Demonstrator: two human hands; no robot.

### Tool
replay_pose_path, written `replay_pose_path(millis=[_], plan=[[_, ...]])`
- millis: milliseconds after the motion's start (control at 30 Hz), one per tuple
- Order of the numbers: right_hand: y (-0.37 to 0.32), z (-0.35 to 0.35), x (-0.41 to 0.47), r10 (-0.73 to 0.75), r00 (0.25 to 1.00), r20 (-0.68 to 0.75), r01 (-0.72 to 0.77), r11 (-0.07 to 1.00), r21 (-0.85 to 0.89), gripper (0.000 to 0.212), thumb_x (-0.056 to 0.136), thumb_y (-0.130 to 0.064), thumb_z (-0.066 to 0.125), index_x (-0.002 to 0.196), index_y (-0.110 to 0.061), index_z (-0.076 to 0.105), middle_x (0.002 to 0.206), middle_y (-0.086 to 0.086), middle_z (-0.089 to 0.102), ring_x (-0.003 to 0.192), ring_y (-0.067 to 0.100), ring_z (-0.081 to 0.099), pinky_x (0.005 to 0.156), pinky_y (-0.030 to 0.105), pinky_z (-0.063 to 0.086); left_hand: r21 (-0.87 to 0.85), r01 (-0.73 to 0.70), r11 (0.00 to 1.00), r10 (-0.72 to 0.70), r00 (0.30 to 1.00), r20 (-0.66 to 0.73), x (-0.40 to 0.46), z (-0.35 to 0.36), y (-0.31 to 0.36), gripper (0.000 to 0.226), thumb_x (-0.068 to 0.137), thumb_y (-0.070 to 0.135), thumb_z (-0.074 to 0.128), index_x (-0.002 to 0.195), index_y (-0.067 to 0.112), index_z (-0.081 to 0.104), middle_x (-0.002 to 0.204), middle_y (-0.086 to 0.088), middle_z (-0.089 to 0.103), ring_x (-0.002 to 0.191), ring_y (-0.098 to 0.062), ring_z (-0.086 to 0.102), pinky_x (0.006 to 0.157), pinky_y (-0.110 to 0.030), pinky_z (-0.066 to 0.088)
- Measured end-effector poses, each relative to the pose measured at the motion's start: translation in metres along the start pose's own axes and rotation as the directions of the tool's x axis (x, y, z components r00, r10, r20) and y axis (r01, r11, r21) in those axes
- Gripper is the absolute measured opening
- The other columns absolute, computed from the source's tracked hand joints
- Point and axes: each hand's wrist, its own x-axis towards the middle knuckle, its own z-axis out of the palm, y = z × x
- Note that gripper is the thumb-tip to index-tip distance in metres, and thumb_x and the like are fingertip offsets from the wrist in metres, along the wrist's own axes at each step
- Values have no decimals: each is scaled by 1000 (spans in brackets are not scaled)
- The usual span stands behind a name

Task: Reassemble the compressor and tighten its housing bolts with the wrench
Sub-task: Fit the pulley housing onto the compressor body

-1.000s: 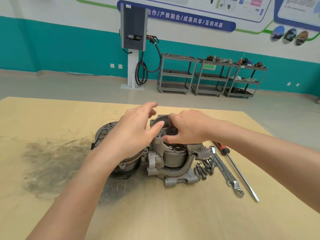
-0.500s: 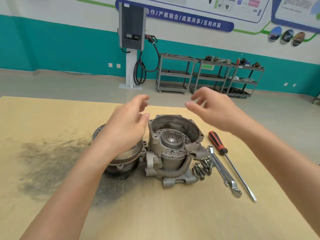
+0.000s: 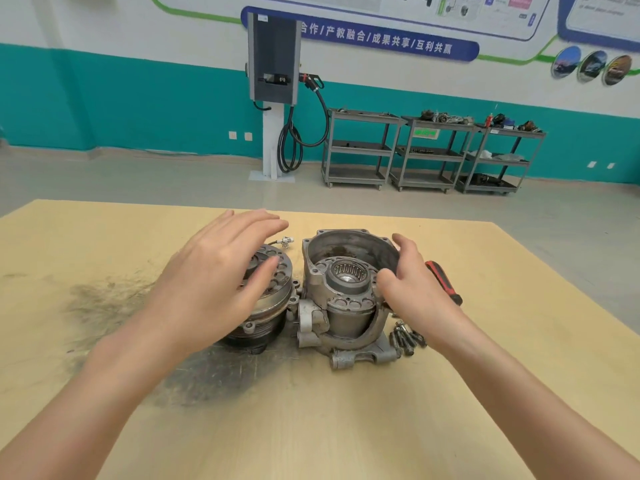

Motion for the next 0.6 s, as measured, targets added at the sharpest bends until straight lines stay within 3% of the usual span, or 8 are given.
replay_pose_path(millis=[100, 200, 267, 400, 500, 600], plan=[[2, 6, -8, -35, 997, -63, 41, 994, 98, 79, 98, -44, 49, 156, -24, 0, 162, 0, 11, 145, 18, 21, 108, 30, 23, 11, 31, 999, -30, 998, -57, -4, -2, -5, 38, 95, 22, 55, 130, 8, 61, 130, -5, 65, 122, -22, 58, 113, -41, 33], [4, 15, -24, -102, 983, -153, 94, 994, -53, 94, 86, -63, 55, 154, -29, 0, 159, -5, 15, 144, 16, 22, 110, 36, 27, -5, 126, 992, -126, 987, -98, -10, 2, -14, 36, 94, 14, 64, 130, 6, 61, 130, -9, 64, 122, -28, 58, 109, -49, 40], [8, 21, -30, -173, 956, -235, 133, 975, -176, 90, 88, -52, 59, 154, -25, 5, 155, 2, 28, 140, 19, 33, 110, 39, 34, -45, 181, 982, -185, 975, -119, -14, 5, -21, 39, 93, 17, 63, 131, 7, 61, 132, -7, 62, 125, -26, 56, 109, -41, 39], [10, 27, -30, -191, 935, -299, 139, 972, -188, 83, 87, -32, 63, 153, -16, 14, 146, 6, 47, 130, 24, 48, 104, 42, 43, -203, 231, 951, -271, 943, -195, -21, 6, -31, 48, 92, 36, 51, 131, 9, 60, 132, 2, 59, 124, -12, 51, 104, -19, 33], [11, 25, -26, -192, 940, -283, 148, 975, -167, 87, 84, -27, 65, 152, -19, 14, 138, 7, 54, 123, 26, 53, 100, 37, 44, -268, 239, 933, -285, 948, -145, -26, 10, -38, 59, 88, 47, 51, 137, 16, 54, 137, 13, 49, 128, 2, 40, 101, -39, 44], [14, 20, -20, -164, 956, -245, 136, 983, -127, 89, 81, -24, 67, 151, -24, 13, 128, 7, 61, 111, 26, 59, 92, 35, 47, -199, 253, 947, -269, 961, -58, -28, 13, -43, 71, 85, 61, 53, 143, 21, 48, 147, 10, 43, 140, -6, 33, 114, -32, 26]])
